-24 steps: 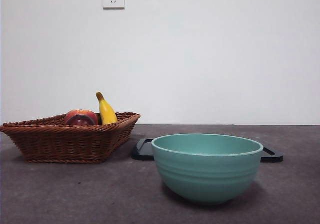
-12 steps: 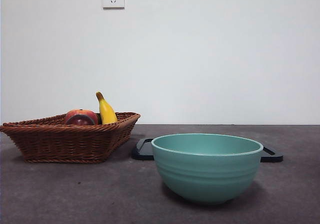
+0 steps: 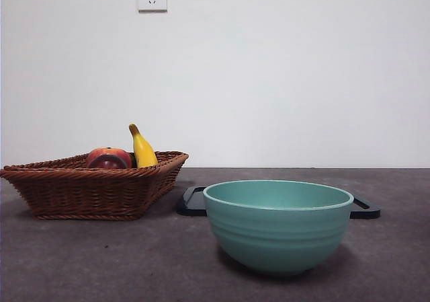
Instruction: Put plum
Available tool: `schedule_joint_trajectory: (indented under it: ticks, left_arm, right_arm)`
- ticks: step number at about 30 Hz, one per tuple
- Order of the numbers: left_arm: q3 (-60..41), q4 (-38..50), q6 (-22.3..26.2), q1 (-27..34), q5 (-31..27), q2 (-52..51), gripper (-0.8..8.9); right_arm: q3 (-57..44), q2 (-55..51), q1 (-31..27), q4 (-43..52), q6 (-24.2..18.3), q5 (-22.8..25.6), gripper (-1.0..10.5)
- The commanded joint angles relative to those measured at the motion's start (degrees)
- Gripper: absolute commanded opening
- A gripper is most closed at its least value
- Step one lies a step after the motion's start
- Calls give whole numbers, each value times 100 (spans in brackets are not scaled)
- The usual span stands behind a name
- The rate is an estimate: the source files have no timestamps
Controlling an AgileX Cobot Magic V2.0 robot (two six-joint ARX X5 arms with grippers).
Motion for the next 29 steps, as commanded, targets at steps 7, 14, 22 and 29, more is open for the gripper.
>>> schedule_joint_trajectory:
  ticks: [7,14,22,29]
  left_arm:
    - [-118,-48,-13,11,-13,-11,7]
    - [-118,-48,-15,11,-13,-11,7]
    - [-118,-48,-13,11,-11,-11,7]
    - [-118,-50,-13,11,-13,-11,7]
  right_arm:
    - [101,-20,-94,190,-452,114,5]
    - [-507,-605,-1565,2271,-785,184,5]
    - [-2518,-1921,-3193,4815,-885,205,5]
    - [-4085,-3064,-3646,5858,-901,533,5]
